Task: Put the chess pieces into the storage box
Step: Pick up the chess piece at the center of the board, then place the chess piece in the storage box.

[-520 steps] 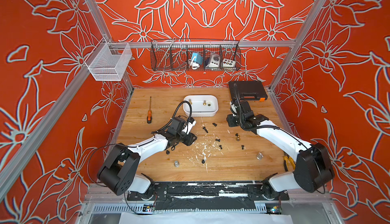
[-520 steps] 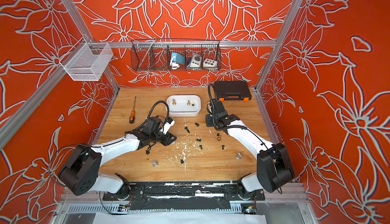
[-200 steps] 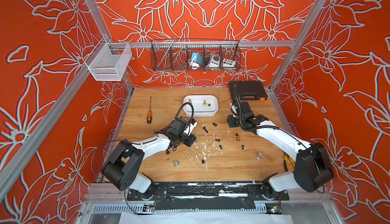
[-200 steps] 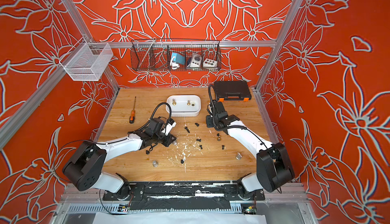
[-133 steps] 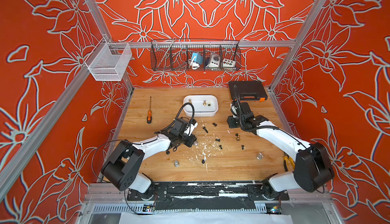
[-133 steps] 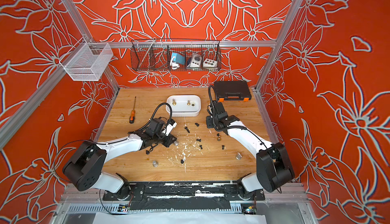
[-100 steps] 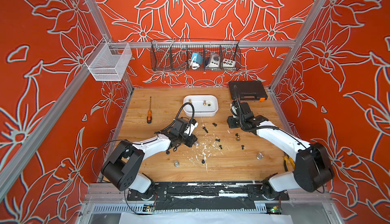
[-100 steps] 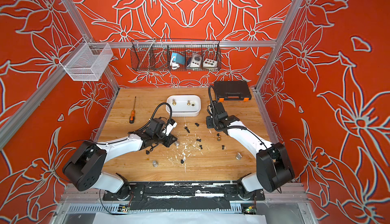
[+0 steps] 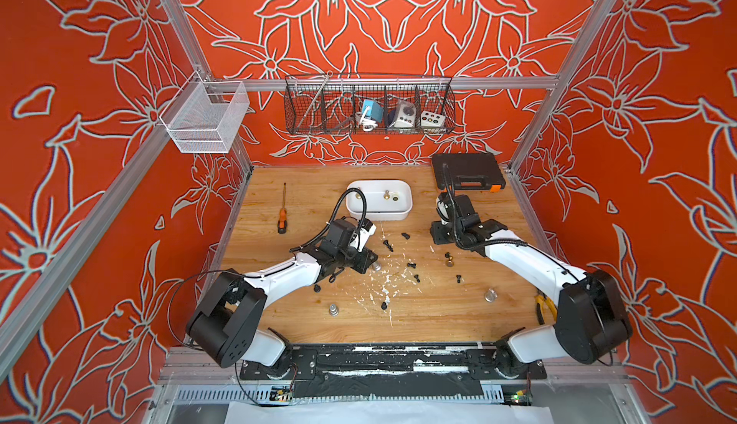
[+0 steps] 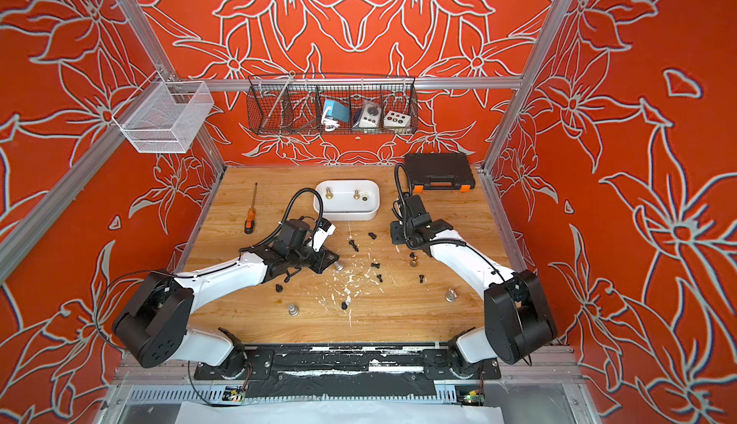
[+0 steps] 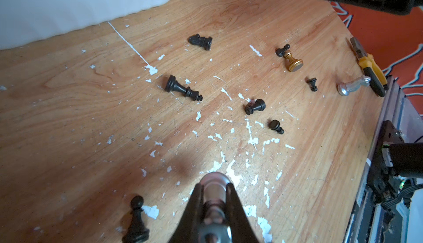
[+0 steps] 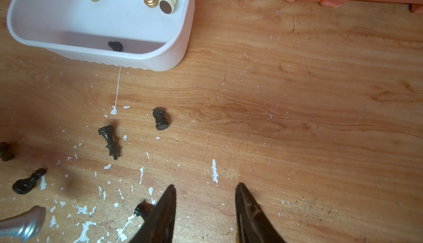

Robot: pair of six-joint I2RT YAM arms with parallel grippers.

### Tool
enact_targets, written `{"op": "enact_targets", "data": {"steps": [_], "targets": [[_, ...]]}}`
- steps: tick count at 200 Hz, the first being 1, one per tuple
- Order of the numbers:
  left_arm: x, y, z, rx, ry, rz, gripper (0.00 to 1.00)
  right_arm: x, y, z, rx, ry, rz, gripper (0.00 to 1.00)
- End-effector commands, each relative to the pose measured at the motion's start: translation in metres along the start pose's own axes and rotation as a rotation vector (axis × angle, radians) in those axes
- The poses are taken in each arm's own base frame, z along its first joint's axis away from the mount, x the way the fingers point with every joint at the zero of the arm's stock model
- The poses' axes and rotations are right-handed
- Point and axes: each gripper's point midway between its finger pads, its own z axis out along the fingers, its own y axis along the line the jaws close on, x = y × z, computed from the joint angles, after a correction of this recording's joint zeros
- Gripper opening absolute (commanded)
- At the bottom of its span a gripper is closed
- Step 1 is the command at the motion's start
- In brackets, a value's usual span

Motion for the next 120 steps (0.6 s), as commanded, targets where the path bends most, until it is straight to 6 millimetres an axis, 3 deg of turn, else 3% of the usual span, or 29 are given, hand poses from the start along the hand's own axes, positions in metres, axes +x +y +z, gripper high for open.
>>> {"op": "enact_targets", "data": {"steps": [1, 28, 62, 120], "targets": [[-0.025, -0.013, -0.009, 0.035, -0.068, 0.018, 0.18, -0.001, -0.003, -0.006, -0.001, -0.02, 0.013, 0.45], [-0.042, -0.011, -0.011, 0.013, -0.098, 0.046, 0.18, -0.001, -0.004, -0.009, 0.001, -0.028, 0.018, 0.45], [-0.078, -0.008, -0.014, 0.008, -0.158, 0.074, 0.18, -0.001, -0.006, -0.013, 0.006, -0.036, 0.018, 0.45], [-0.151, 0.023, -0.008, -0.04, -0.264, 0.078, 0.18, -0.002, -0.009, -0.019, 0.013, -0.043, 0.006, 0.45]]}}
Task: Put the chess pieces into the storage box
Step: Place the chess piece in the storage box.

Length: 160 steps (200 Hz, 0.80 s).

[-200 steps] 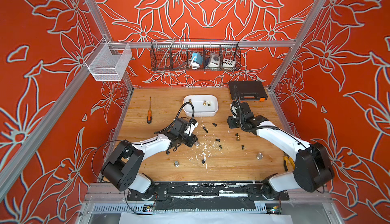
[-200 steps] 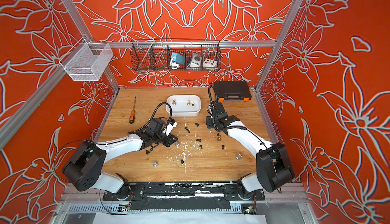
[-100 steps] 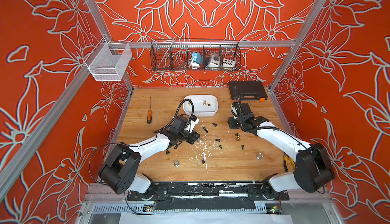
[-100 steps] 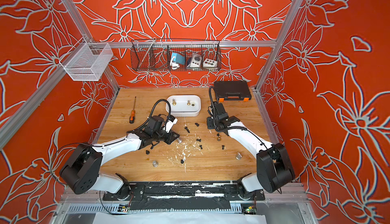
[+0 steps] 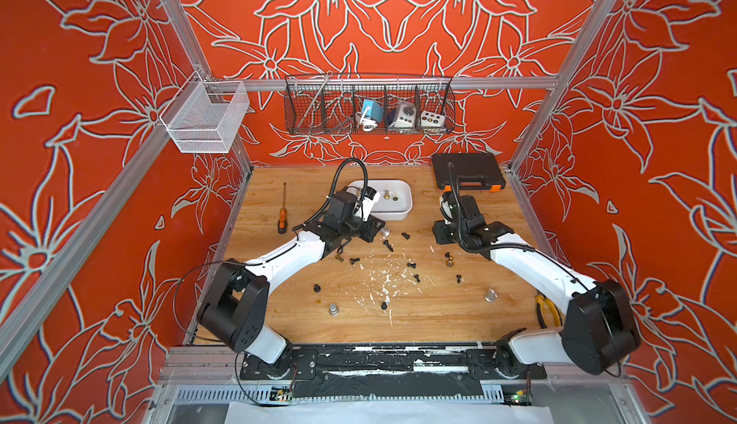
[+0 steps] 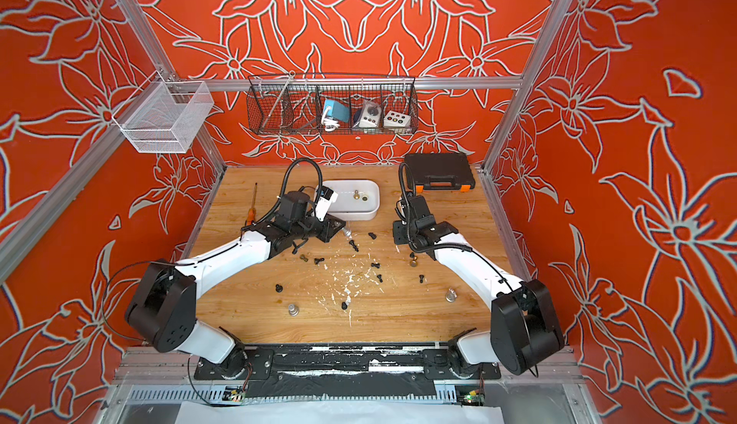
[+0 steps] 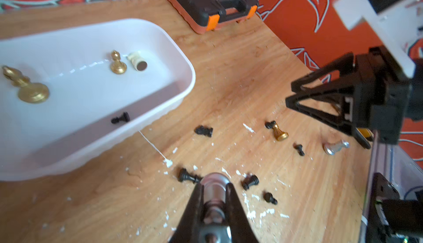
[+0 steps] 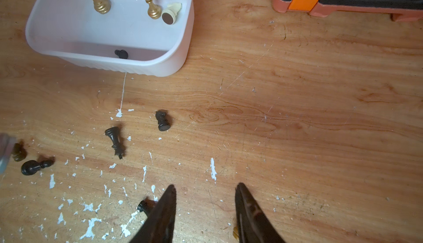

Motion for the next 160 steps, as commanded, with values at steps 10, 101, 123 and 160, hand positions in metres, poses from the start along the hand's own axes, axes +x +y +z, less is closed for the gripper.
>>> {"op": "enact_targets", "data": {"steps": [10, 101, 123, 160], "targets": [[-0.034, 0.024, 0.013, -0.027, -0.064, 0.018, 0.18, 0.003, -0.005, -0.005, 0.01, -0.002, -0.002, 0.45], [-0.071, 0.093, 0.065, -0.149, -0.064, -0.028, 0.17, 0.021, -0.001, 0.006, -0.024, 0.06, 0.014, 0.44], [-0.071, 0.108, 0.076, -0.198, -0.055, -0.038, 0.17, 0.022, -0.003, 0.007, -0.015, 0.069, 0.003, 0.44], [-0.072, 0.134, 0.087, -0.309, -0.039, -0.058, 0.17, 0.022, -0.004, 0.006, -0.011, 0.07, 0.0, 0.44]]}}
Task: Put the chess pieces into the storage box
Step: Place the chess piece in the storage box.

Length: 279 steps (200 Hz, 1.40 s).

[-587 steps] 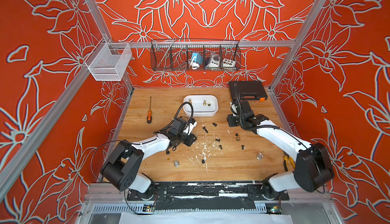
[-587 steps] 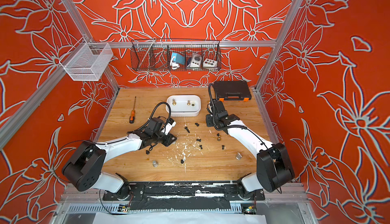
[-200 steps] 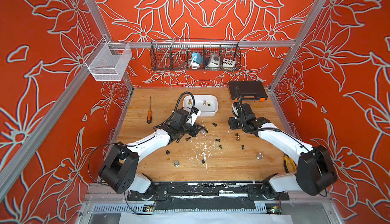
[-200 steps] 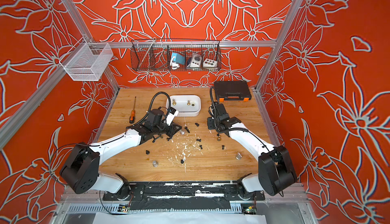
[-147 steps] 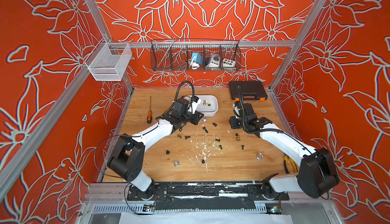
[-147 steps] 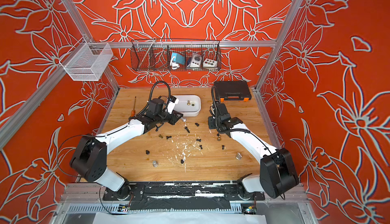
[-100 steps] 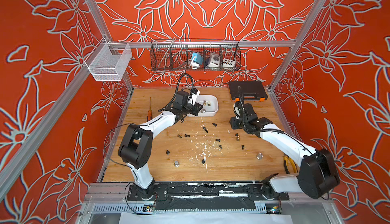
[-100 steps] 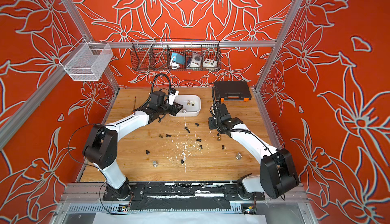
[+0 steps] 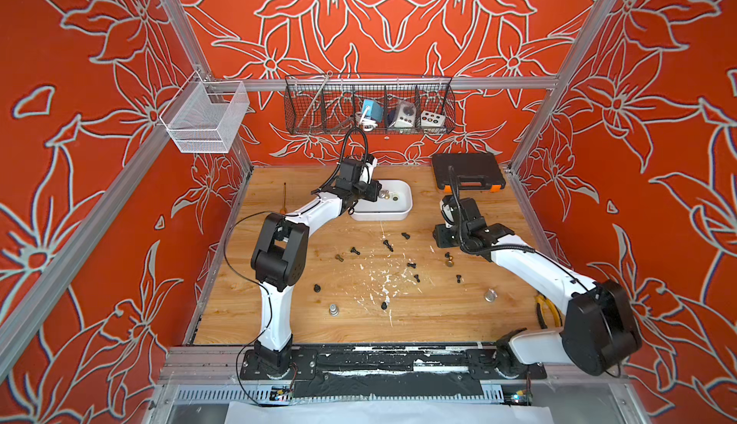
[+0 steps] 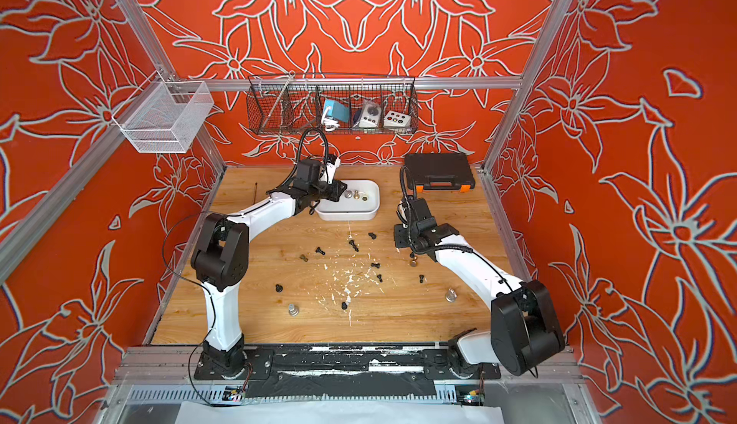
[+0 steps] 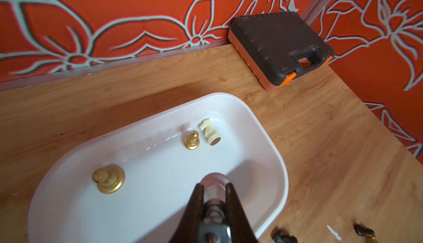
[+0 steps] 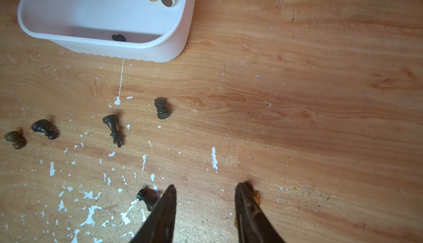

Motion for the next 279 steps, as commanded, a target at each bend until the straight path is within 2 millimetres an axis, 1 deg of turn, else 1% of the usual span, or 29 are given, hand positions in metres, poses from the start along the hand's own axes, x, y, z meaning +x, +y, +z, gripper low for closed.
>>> {"op": "enact_targets", "data": {"steps": [1, 25, 59, 128, 166, 205, 239, 256, 279], "targets": [[0.0, 0.021, 0.008, -0.101, 0.014, -0.008, 0.17, 0.006, -0.004, 0.003, 0.01, 0.025, -0.005, 0.44], [0.001, 0.033, 0.014, -0.159, 0.021, -0.002, 0.17, 0.007, -0.005, 0.001, 0.012, 0.025, -0.003, 0.44], [0.001, 0.04, 0.025, -0.182, 0.026, 0.022, 0.17, 0.009, -0.006, 0.0, 0.016, 0.028, 0.001, 0.44], [0.011, 0.05, 0.053, -0.198, 0.066, 0.03, 0.17, 0.01, -0.008, -0.005, 0.021, 0.024, 0.004, 0.44], [0.015, 0.055, 0.064, -0.205, 0.069, 0.017, 0.17, 0.012, -0.009, -0.007, 0.028, 0.021, 0.008, 0.44], [0.022, 0.059, 0.071, -0.213, 0.088, 0.018, 0.18, 0.012, -0.01, -0.009, 0.029, 0.017, 0.008, 0.44], [0.027, 0.059, 0.075, -0.206, 0.099, 0.014, 0.24, 0.012, -0.01, -0.009, 0.029, 0.02, 0.007, 0.44], [0.026, 0.059, 0.075, -0.205, 0.096, 0.014, 0.27, 0.011, -0.009, -0.009, 0.028, 0.019, 0.005, 0.44], [0.022, 0.057, 0.074, -0.196, 0.089, 0.015, 0.28, 0.01, -0.01, -0.01, 0.03, 0.018, 0.004, 0.44]]}}
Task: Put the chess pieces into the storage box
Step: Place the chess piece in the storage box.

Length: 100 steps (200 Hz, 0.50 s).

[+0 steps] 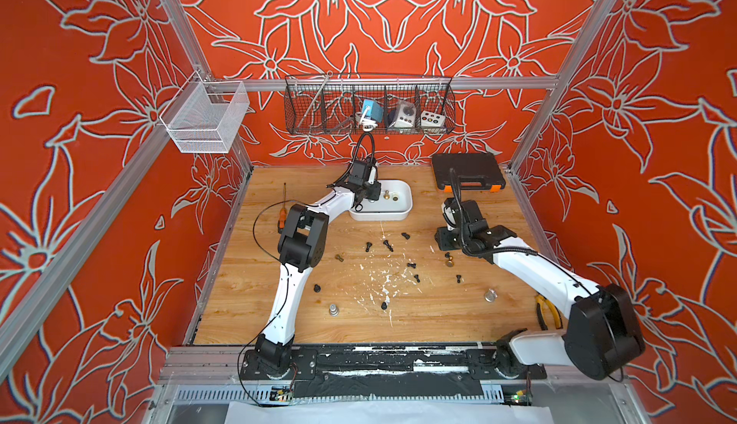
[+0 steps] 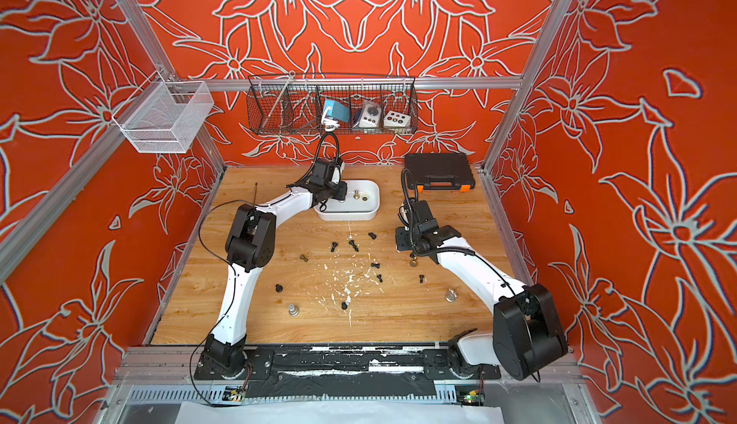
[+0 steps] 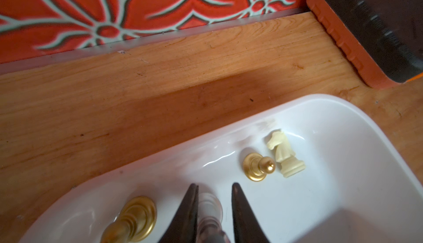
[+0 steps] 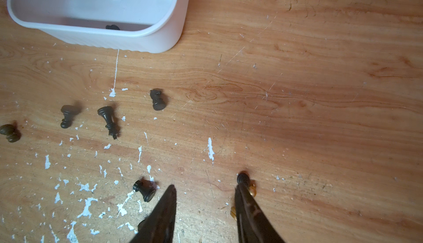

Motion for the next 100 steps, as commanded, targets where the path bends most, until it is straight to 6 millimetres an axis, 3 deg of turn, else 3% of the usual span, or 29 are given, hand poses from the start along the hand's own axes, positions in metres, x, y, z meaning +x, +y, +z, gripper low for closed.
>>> {"op": "enact_targets", "data": {"steps": [1, 58, 100], "targets": [[-0.008, 0.0, 0.0, 0.006, -0.013, 0.0, 0.28, 0.001, -0.006, -0.006, 0.022, -0.002, 0.002, 0.44], [-0.015, -0.003, -0.005, 0.019, -0.027, 0.001, 0.34, 0.003, -0.008, -0.007, 0.024, -0.003, 0.01, 0.45], [-0.041, -0.013, -0.026, 0.056, -0.093, -0.013, 0.4, 0.005, -0.008, -0.008, 0.024, -0.003, 0.012, 0.45]]}}
